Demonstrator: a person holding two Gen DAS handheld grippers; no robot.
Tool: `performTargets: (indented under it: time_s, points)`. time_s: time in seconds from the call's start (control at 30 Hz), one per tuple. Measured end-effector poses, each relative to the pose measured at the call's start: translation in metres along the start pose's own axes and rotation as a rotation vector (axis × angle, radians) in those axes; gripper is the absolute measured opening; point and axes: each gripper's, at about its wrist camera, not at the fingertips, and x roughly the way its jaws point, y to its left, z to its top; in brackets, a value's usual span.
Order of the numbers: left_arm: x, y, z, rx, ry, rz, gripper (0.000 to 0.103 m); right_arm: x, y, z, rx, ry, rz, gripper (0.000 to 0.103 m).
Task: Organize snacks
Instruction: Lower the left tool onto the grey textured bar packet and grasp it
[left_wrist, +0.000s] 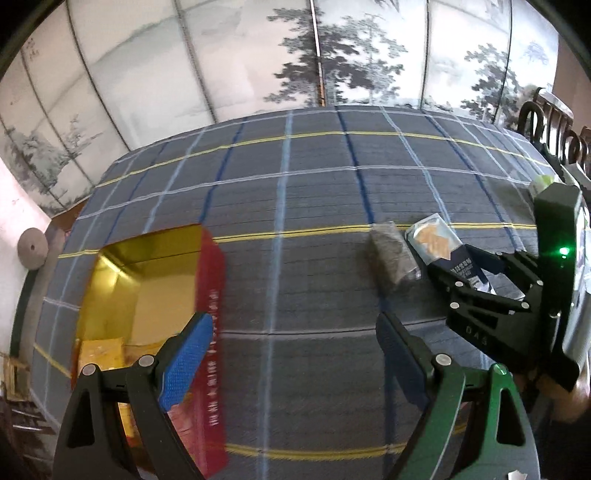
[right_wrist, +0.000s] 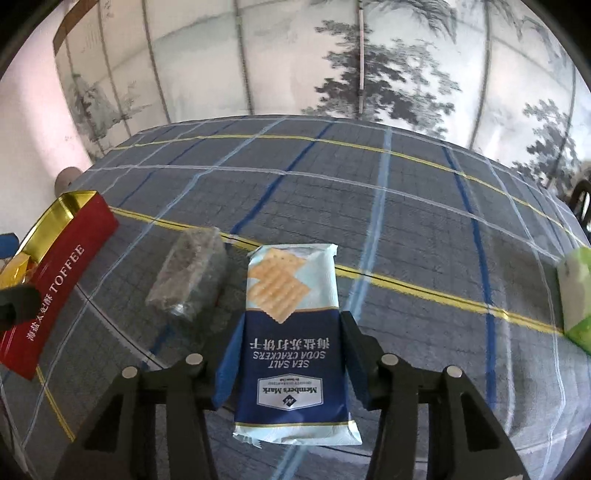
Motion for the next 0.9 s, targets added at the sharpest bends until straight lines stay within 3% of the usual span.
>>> performTargets:
  time_s: [0.43, 0.63, 0.73, 0.9]
  points:
    - [0.031, -0.035, 0.008, 0.008, 0.042, -0.053, 0.088, -0.027, -0.052, -0.026, 0.120, 0.004, -0.228, 0.051]
    - [0.035, -0.043, 0.017, 0.007, 0.045, -0.069, 0.088, -0.032, -0.061, -0.033, 0.154, 0.007, -0.222, 0.051]
    - [0.041, -0.044, 0.023, -0.016, 0.067, -0.095, 0.078, -0.032, -0.062, -0.033, 0.155, 0.007, -0.220, 0.051]
    - [0.053, -0.049, 0.032, -0.057, 0.098, -0.122, 0.071, -0.030, -0.067, -0.030, 0.156, 0.007, -0.214, 0.052]
